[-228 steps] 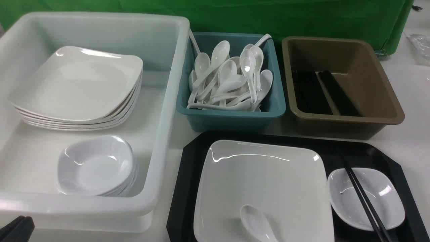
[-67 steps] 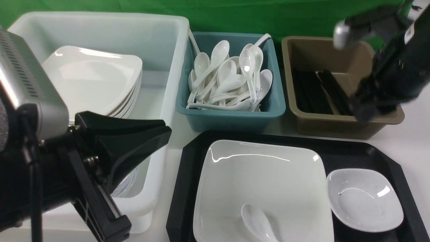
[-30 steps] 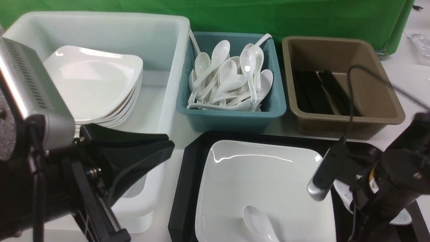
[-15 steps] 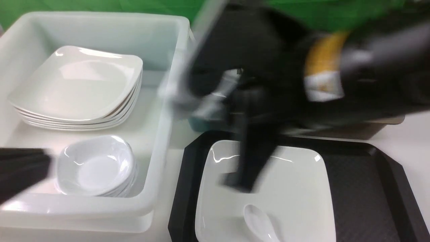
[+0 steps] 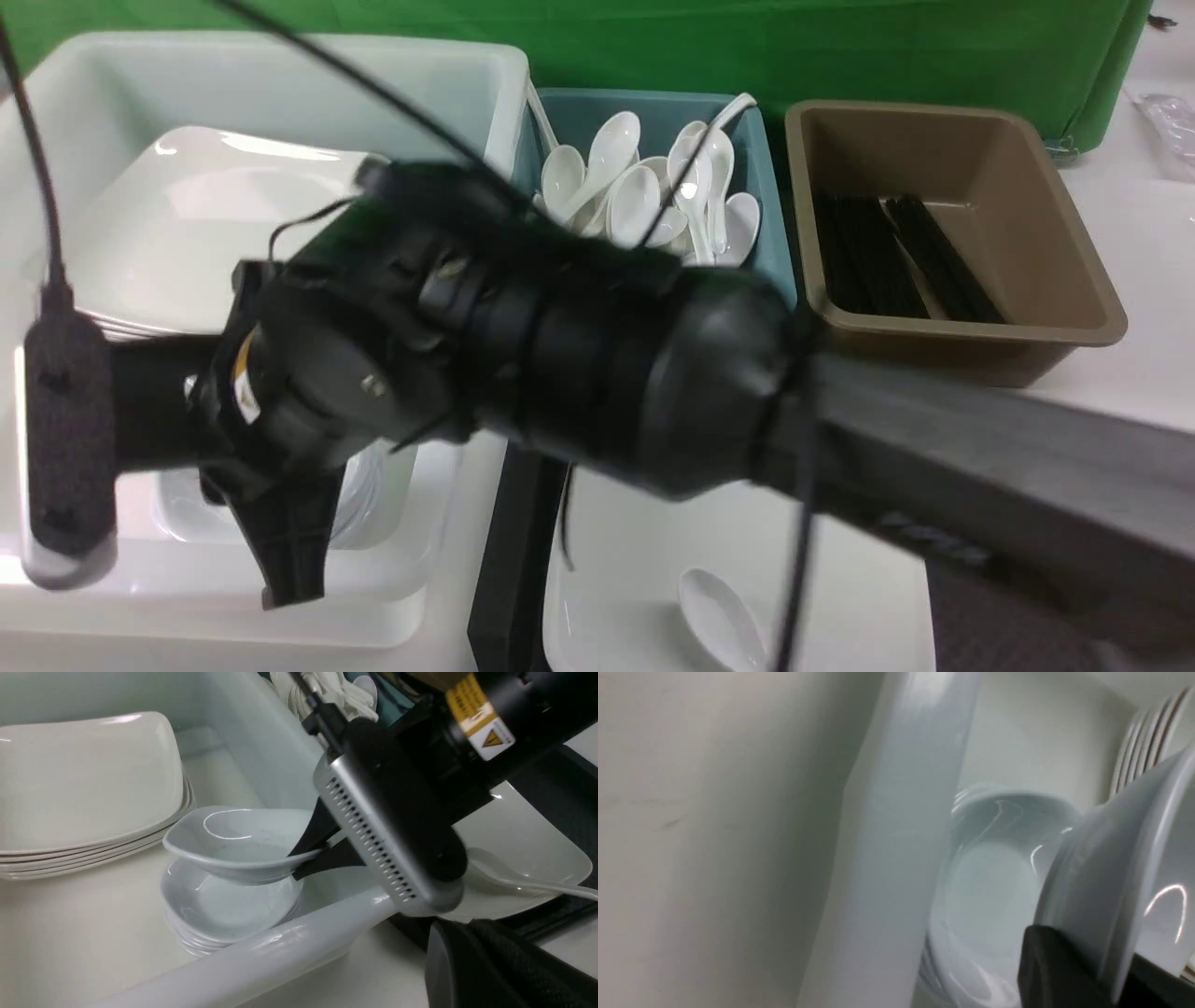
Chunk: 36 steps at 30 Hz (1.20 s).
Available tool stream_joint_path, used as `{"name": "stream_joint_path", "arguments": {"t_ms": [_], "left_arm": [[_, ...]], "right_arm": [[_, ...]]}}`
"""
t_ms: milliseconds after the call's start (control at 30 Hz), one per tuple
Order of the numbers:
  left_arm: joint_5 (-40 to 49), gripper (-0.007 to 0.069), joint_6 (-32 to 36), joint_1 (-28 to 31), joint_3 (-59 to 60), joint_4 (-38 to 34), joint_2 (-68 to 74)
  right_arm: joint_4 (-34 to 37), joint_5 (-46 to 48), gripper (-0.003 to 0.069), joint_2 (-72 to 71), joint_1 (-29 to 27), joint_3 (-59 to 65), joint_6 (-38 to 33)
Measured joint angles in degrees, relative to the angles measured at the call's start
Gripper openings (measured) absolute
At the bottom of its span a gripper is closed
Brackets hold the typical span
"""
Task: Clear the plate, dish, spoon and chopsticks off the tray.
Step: Use the right arm to put the small plate into the large storage box on the left, then use the right arm to grab a soup spoon from the plate
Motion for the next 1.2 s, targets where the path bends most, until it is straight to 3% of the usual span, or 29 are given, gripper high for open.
{"name": "stream_joint_path", "arguments": {"t_ms": [133, 300, 367, 467, 633, 800, 833, 867, 967, 1067, 1200], "left_arm": [[-0.08, 0.0018, 0.70, 0.00, 0.00, -0.93, 0.00], [-0.08, 0.0018, 1.34, 0.00, 0.00, -1.07, 0.00], [-0.15, 0.0018, 1.74, 0.00, 0.00, -1.25, 0.00], [-0.50, 0.0018, 1.86, 0.00, 0.00, -2.50, 0.00], [-0.50, 0.0018, 2.81, 0.00, 0.00, -4.31, 0.21], [-2.78, 0.0018, 3.37, 0.00, 1.46, -6.06, 2.91], [-2.96, 0.0018, 3.34, 0.00, 1.56, -6.20, 3.06], [-4.31, 0.0018, 4.44, 0.00, 2.15, -7.51, 4.24], [-6.80, 0.0018, 6.53, 0.00, 2.88, -10.46, 6.24], [-10.23, 0.0018, 10.47, 0.00, 3.56, -14.43, 8.66], [-15.54, 0.0018, 14.76, 0.00, 5.26, -19.25, 10.49]], "right_arm": [[-1.44, -1.58, 0.0094, 3.33, 0.00, -0.66, -0.42], [-3.32, -2.09, 0.0276, 4.03, 0.00, -0.73, -0.63], [-6.16, -1.76, 0.0387, 4.03, 0.00, -0.90, 0.59], [-10.77, 1.51, 0.0437, 3.31, 0.07, -1.04, 4.85], [-18.17, 12.46, 0.0407, -1.82, 0.07, -1.04, 15.51], [-19.87, 27.53, 0.0253, -12.17, -0.62, -0.90, 30.04], [-19.95, 27.53, 0.0246, -12.17, -0.71, -0.74, 30.04], [-20.00, 27.53, 0.0201, -15.10, -1.39, 0.47, 34.66], [-19.59, 27.53, 0.0152, -21.19, -2.54, 5.28, 42.14], [-16.70, 27.47, 0.0160, -29.91, -3.95, 17.05, 55.06], [-13.07, 27.29, 0.0261, -36.97, -4.35, 32.62, 68.24]]}}
